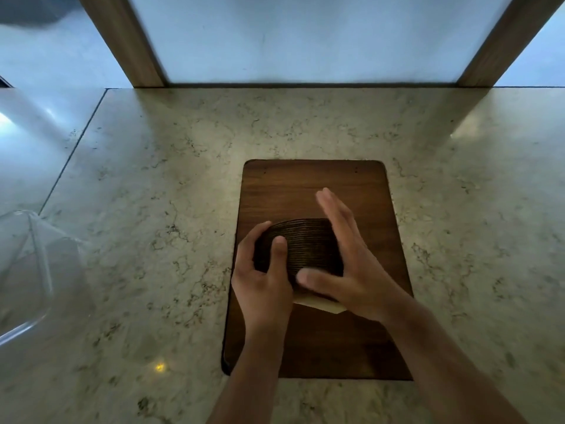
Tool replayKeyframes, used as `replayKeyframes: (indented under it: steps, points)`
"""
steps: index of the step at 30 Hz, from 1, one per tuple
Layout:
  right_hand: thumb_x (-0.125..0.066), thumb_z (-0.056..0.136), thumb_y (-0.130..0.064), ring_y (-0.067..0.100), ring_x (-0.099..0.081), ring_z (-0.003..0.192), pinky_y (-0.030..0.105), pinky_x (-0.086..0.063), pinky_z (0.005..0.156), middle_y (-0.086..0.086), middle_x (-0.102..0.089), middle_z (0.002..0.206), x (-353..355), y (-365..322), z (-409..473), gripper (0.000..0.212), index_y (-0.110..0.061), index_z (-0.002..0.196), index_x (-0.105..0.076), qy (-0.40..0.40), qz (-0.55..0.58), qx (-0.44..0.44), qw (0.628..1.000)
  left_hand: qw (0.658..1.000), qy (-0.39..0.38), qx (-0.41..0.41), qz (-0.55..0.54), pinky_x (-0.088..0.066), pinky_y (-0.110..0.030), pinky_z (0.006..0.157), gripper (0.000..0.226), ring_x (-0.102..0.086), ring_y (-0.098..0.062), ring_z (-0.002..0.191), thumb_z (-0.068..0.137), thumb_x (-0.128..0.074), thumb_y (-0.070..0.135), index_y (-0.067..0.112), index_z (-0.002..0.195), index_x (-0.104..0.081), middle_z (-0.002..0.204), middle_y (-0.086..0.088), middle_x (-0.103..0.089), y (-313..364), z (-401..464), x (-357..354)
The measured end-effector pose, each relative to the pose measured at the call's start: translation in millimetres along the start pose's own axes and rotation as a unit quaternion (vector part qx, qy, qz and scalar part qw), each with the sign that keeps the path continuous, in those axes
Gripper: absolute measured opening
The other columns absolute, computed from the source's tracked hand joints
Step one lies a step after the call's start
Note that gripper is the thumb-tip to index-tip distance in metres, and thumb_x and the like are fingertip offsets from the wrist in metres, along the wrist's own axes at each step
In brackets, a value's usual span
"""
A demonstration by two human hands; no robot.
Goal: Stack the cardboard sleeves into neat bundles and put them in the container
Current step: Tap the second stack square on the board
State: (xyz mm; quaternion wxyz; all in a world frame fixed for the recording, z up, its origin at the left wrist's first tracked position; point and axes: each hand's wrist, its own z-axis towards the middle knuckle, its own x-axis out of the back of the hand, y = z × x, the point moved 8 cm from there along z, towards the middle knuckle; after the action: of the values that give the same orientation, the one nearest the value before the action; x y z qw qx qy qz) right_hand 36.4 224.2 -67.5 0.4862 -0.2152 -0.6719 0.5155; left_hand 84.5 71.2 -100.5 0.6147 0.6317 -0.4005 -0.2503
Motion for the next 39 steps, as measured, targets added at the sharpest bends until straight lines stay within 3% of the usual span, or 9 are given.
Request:
replayKeyframes:
  steps: [6, 9, 16, 18, 21, 23, 26, 32, 39]
  points:
    - [-0.052, 0.080, -0.075, -0.014, -0.021, 0.144, 0.036, -0.022, 0.123, -0.037, -0.020, 0.158, -1.0, 20.8, -1.2, 0.094, -0.045, 0.158, -0.009, 0.138, 0.322, -0.105, 0.931, 1.000, -0.008, -0.003, 0.003, -0.058, -0.031, 0.088, 0.023, -0.064, 0.006, 0.105, 0.099, -0.065, 0.036, 0.040, 0.121, -0.070, 0.114, 0.017, -0.071, 1.1, 0.4, -1.0]
    - [-0.054, 0.069, -0.089, -0.004, -0.017, 0.150, 0.045, -0.015, 0.126, -0.029, -0.019, 0.163, -5.4, 18.9, 0.8, 0.112, -0.039, 0.159, -0.010, 0.100, 0.352, -0.108, 0.925, 1.000, -0.020, 0.001, -0.009, -0.055, -0.025, 0.083, 0.027, -0.065, 0.006, 0.103, 0.094, -0.061, 0.043, 0.043, 0.120, -0.069, 0.109, 0.023, -0.071, 2.0, 0.5, -3.9]
    - [-0.051, 0.080, -0.081, 0.001, -0.013, 0.152, 0.040, -0.014, 0.126, -0.019, -0.012, 0.167, -7.6, 16.0, 1.0, 0.102, -0.034, 0.160, -0.010, 0.068, 0.374, -0.095, 0.920, 1.000, -0.002, -0.004, -0.021, -0.052, -0.010, 0.070, 0.017, -0.066, 0.006, 0.099, 0.098, -0.062, 0.046, 0.045, 0.112, -0.071, 0.107, 0.028, -0.070, 3.1, 1.9, -6.6]
    - [-0.048, 0.083, -0.072, 0.009, -0.016, 0.153, 0.042, -0.022, 0.124, -0.018, -0.014, 0.166, -0.6, 13.3, -0.1, 0.088, -0.041, 0.158, -0.015, 0.048, 0.303, -0.106, 0.946, 1.000, 0.016, -0.008, -0.017, -0.052, -0.008, 0.069, 0.015, -0.066, 0.005, 0.098, 0.101, -0.064, 0.035, 0.043, 0.111, -0.072, 0.104, 0.024, -0.072, 3.8, 1.8, -5.5]
    - [-0.053, 0.073, -0.085, 0.008, 0.015, 0.154, 0.047, -0.010, 0.122, -0.018, 0.004, 0.167, 13.3, -0.1, 0.6, 0.106, -0.040, 0.159, -0.009, -0.033, -0.075, -0.048, 0.995, 1.000, 0.015, -0.009, -0.018, -0.056, -0.016, 0.070, 0.016, -0.069, -0.002, 0.097, 0.102, -0.064, 0.032, 0.040, 0.112, -0.072, 0.103, 0.014, -0.074, 4.0, 1.4, -5.7]
    - [-0.051, 0.062, -0.096, 0.011, 0.032, 0.149, 0.045, 0.007, 0.119, -0.008, 0.017, 0.168, 10.2, -15.4, 2.1, 0.127, -0.033, 0.159, 0.002, -0.085, -0.279, 0.016, 0.956, 1.000, 0.019, -0.008, -0.017, -0.058, -0.023, 0.070, 0.015, -0.070, -0.006, 0.096, 0.102, -0.065, 0.031, 0.037, 0.113, -0.072, 0.105, 0.009, -0.074, 3.8, 1.5, -5.0]
    - [-0.064, 0.059, -0.085, 0.027, 0.029, 0.150, 0.046, 0.016, 0.121, 0.010, 0.017, 0.167, -9.7, -22.8, 8.8, 0.141, -0.023, 0.157, 0.017, -0.166, -0.444, 0.043, 0.880, 1.000, 0.025, -0.016, -0.008, -0.052, -0.009, 0.070, 0.016, -0.067, 0.002, 0.098, 0.102, -0.064, 0.028, 0.039, 0.112, -0.071, 0.107, 0.015, -0.073, 5.8, 1.9, -5.5]
    - [-0.080, 0.057, -0.065, 0.035, -0.026, 0.140, 0.049, -0.024, 0.122, 0.014, -0.025, 0.150, -14.1, -26.2, 20.4, 0.133, -0.017, 0.156, -0.005, -0.170, -0.495, 0.029, 0.852, 1.000, 0.006, -0.017, -0.007, -0.050, -0.005, 0.070, 0.019, -0.065, 0.008, 0.099, 0.103, -0.063, 0.027, 0.034, 0.118, -0.073, 0.109, 0.017, -0.072, 2.7, 2.2, -6.0]
    - [-0.077, 0.059, -0.063, 0.038, -0.035, 0.132, 0.049, -0.033, 0.113, 0.019, -0.030, 0.147, -22.1, -26.0, 22.0, 0.127, -0.013, 0.154, -0.009, -0.168, -0.506, 0.025, 0.845, 1.000, -0.006, -0.023, -0.006, -0.048, -0.002, 0.080, 0.030, -0.061, 0.020, 0.105, 0.104, -0.063, 0.026, 0.034, 0.131, -0.070, 0.112, 0.030, -0.067, 2.4, 3.1, -6.0]
